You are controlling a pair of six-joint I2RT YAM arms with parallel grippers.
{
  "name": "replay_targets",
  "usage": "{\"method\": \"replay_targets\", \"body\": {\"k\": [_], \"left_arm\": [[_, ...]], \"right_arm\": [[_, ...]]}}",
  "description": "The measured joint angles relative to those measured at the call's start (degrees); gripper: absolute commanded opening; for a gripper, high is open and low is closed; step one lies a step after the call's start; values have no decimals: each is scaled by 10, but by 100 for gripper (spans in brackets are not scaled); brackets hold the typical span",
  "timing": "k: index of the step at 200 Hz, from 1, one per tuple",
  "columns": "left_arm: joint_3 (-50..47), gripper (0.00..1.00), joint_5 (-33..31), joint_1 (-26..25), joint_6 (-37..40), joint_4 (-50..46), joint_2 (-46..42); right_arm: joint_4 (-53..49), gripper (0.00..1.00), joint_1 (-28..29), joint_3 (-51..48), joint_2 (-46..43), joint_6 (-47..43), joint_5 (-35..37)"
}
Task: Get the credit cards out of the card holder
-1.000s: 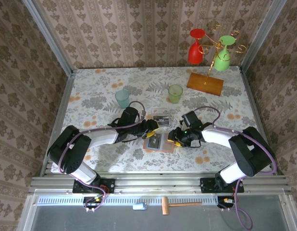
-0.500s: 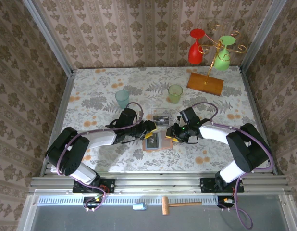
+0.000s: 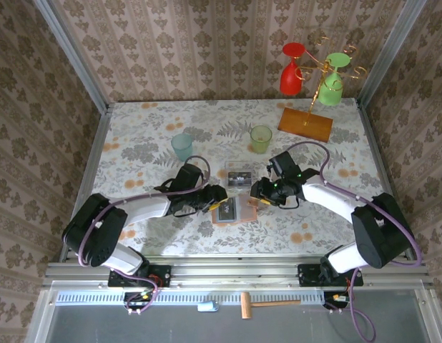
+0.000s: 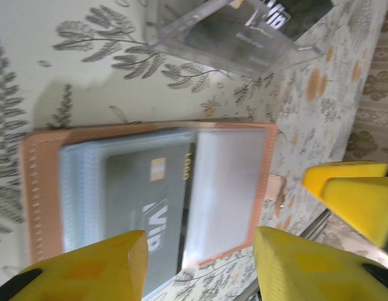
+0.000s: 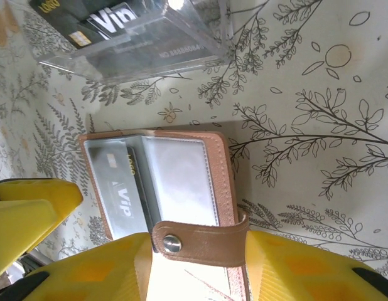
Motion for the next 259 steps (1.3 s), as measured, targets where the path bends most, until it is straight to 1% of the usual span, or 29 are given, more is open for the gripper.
{"method": "replay_targets", "body": {"k": [27,58,81,105,167,221,259], "left_arm": [[0,40,-12,0,15,-25,-6],[0,29,-14,0,19,-29,-6],[0,25,-13,0,20,-22,0],[0,22,-10,-1,16,-6,17],[1,18,-9,-19,11,8,42],[1,17,-10,-20,11,8,48],[1,17,-11,-20,12,3,48]], "right_arm": [[-10,41,4,16,-5,0,-2],[-9,37,17,34,-4,2,-16],[-7,35,35,51,5,3,-29],[1,34,54,69,34,5,-44],[22,32,88,89,104,17,-68],[35,27,90,97,133,17,-76],[42,27,90,98,156,17,-83]]}}
